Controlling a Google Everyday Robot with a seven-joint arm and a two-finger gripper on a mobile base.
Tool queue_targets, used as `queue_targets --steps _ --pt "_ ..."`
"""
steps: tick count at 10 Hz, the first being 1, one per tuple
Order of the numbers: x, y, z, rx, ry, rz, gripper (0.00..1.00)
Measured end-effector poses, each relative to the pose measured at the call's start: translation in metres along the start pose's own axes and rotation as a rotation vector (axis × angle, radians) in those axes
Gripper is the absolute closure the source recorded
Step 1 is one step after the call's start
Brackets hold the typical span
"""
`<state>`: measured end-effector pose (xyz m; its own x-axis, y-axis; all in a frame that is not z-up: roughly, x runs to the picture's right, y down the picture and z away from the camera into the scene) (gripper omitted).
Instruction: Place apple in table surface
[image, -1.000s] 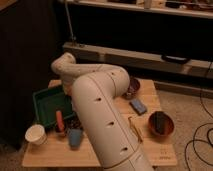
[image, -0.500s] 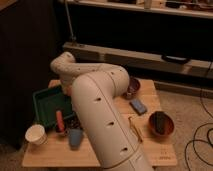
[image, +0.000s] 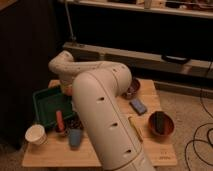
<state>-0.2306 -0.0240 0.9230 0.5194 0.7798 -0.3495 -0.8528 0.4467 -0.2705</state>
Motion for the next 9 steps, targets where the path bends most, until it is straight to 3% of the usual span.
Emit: queue_targets --steps 2,4,7,9 --pt "0.002 0.004 -0.028 0.004 -0.028 0.002 1.0" --pt "0.02 -0.003 -0.054 -0.005 -0.064 0.016 1.0" --pt "0.056 -0.025 -0.075 -0.077 -0.123 0.06 1.0" --pt "0.067 -0.025 -0.089 -0.101 -0.155 0.076 1.0"
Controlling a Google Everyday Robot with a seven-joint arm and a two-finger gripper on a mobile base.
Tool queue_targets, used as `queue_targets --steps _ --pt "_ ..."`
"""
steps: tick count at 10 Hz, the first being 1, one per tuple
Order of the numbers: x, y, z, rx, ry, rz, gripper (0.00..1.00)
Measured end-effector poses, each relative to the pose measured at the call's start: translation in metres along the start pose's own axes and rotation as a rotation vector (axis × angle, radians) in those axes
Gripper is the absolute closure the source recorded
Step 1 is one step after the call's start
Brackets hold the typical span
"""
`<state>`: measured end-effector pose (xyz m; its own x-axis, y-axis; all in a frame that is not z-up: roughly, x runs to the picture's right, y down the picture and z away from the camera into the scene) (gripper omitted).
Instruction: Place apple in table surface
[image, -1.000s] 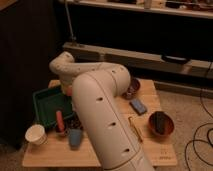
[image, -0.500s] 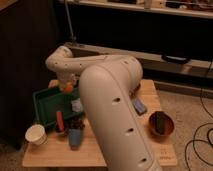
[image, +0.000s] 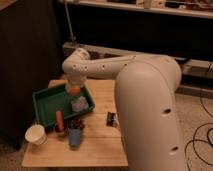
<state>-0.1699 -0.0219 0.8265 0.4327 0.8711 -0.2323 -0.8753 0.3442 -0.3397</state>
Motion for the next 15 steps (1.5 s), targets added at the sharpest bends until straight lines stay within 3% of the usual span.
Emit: queue_targets --steps 2,3,4,5,6,10,13,15 --pt "0.011 -0.013 -0.026 0.019 -0.032 0.032 1.0" --pt "0.013 -0.014 -0.032 0.035 -0.026 0.043 1.0" --pt "0.016 -0.014 -0.034 0.046 -0.01 0.061 1.0" --pt "0.035 -0.032 -0.038 0.076 0.028 0.112 1.0" --pt "0.046 -0.034 -0.042 0.087 0.045 0.137 1.0" --pt "0.099 -0.047 -0.063 0.125 0.089 0.257 1.0" --pt "0.136 -0.063 -0.06 0.129 0.132 0.35 1.0" --pt "0.153 -0.068 -0.044 0.123 0.173 0.39 1.0"
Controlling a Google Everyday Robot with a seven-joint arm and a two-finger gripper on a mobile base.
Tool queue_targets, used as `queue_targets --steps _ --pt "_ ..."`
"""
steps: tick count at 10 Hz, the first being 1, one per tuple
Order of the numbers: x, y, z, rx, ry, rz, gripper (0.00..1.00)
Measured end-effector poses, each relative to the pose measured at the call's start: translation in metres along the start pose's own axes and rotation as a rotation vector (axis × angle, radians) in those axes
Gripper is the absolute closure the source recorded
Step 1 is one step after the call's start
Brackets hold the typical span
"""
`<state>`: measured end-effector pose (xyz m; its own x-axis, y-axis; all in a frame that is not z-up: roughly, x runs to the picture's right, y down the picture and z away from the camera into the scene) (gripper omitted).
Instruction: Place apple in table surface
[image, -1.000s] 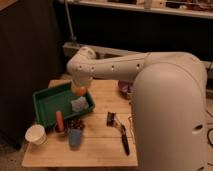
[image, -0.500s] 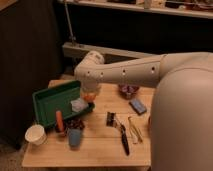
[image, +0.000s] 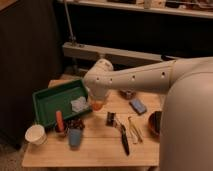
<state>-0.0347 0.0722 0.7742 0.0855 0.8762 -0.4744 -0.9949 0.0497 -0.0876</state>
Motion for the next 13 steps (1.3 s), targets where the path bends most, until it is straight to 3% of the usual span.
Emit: queue_targets --steps 4,5,10,12,13 --pt "0.017 -0.043 0.034 0.015 0.052 0.097 1.0" --pt "0.015 -0.047 0.04 0.028 0.064 0.108 0.95" --pt "0.006 -0.051 0.061 -0.011 0.107 0.102 0.47" --pt "0.0 -0.048 0.065 -0.002 0.122 0.081 0.25" --pt "0.0 -0.049 0.066 0.006 0.128 0.077 0.21"
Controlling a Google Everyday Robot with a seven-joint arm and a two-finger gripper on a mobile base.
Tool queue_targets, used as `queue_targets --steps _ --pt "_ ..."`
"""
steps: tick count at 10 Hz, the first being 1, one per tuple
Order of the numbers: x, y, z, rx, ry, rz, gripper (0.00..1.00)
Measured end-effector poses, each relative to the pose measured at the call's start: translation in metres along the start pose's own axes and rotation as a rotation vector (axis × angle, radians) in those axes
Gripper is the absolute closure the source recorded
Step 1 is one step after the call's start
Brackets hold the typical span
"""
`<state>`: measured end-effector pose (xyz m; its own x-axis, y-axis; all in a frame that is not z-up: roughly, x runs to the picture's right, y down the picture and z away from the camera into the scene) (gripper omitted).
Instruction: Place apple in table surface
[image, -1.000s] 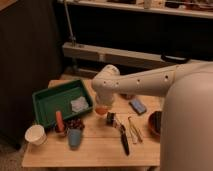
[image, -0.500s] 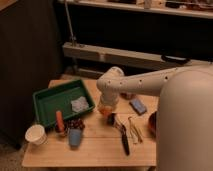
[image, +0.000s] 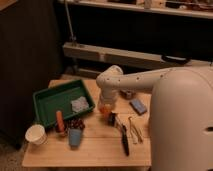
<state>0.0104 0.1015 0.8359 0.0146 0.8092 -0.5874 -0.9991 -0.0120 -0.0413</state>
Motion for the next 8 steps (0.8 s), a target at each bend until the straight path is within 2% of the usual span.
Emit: queue_targets --steps 2,4,6,8 --pt "-0.0007 -0.005 -0.0029 0.046 0.005 0.003 0.2" --pt "-0.0027 -0.0041 -0.0069 0.024 -0.015 0.001 0.2" --pt "-0.0062 -0.0024 -0.0078 -0.021 -0.043 -0.016 0.2" --pt "-0.0074 0.0015 -0.0088 -0.042 -0.057 -0.027 0.2"
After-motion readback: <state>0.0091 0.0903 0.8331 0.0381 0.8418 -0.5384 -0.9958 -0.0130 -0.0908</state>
